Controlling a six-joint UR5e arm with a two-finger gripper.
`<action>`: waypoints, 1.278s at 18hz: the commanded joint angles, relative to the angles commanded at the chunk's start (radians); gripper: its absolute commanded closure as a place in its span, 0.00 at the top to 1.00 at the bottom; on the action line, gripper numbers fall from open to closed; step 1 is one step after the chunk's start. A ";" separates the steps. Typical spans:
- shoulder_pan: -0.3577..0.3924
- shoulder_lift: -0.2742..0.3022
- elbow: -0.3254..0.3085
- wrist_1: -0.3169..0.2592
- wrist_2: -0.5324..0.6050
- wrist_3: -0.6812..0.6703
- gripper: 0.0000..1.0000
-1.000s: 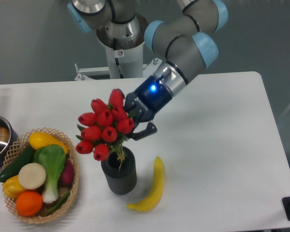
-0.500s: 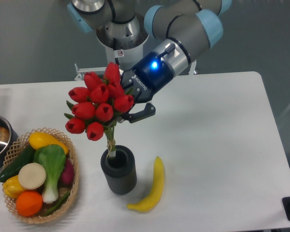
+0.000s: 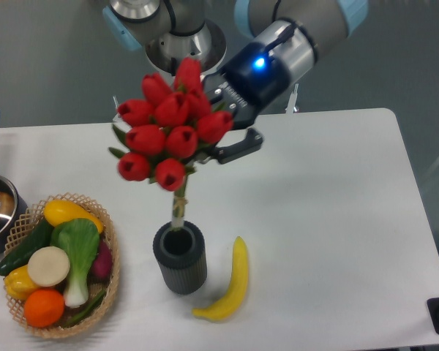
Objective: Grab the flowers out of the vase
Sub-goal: 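Carry the tulip bunch up and away from the vase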
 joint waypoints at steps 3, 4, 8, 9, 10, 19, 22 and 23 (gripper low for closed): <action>0.037 -0.018 0.018 0.003 0.014 0.011 0.48; 0.052 -0.020 0.018 0.003 0.012 0.012 0.48; 0.087 -0.023 0.018 0.005 0.014 0.014 0.48; 0.089 -0.022 0.018 0.005 0.015 0.014 0.48; 0.098 -0.022 0.018 0.005 0.015 0.020 0.48; 0.146 -0.020 0.009 0.011 0.017 0.052 0.48; 0.149 -0.022 0.015 0.011 0.017 0.054 0.48; 0.153 -0.022 0.015 0.011 0.017 0.055 0.48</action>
